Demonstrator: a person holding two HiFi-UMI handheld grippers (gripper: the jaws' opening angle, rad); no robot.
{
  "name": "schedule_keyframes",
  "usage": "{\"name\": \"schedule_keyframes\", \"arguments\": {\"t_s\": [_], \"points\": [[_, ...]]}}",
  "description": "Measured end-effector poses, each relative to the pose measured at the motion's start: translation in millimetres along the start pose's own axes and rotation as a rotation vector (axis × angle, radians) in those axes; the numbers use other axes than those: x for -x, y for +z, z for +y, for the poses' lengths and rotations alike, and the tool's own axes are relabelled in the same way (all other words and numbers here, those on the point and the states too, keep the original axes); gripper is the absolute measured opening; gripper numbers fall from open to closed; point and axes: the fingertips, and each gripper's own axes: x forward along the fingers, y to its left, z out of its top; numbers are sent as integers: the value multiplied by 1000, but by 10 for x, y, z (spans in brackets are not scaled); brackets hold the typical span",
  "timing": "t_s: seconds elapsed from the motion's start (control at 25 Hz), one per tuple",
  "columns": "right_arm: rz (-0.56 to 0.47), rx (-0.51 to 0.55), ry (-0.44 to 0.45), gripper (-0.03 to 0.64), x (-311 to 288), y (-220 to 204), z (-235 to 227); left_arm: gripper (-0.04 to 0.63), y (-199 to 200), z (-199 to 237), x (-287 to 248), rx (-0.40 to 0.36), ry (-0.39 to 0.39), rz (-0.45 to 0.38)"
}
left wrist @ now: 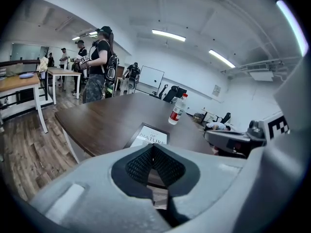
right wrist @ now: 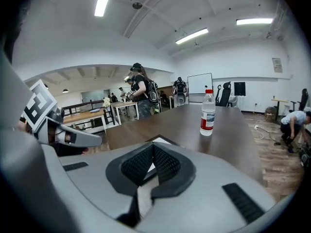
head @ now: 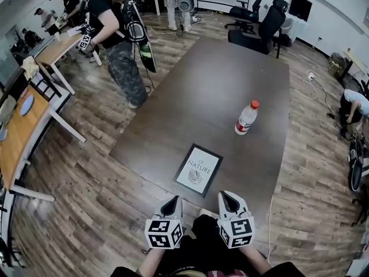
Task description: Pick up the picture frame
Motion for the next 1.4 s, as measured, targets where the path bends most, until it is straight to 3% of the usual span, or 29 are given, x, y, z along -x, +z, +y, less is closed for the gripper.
{"name": "schedule_keyframes", "arguments": {"t_s": [0.52,0.84,1.04,1.4], "points": [[46,-9,89,6,-408,40,-498,8,244,-221,-592,-29,48,32],[111,-131,25,6,-513,-101,-580,8,232,-149,-759,-49,68,78],[136,-290,-19,26,-619,-163,-635,8,296,23,-882,-85,69,111],[195,-397,-137,28,-809,-278,-628,8,343,254,-1104,-142,-37,217]]}}
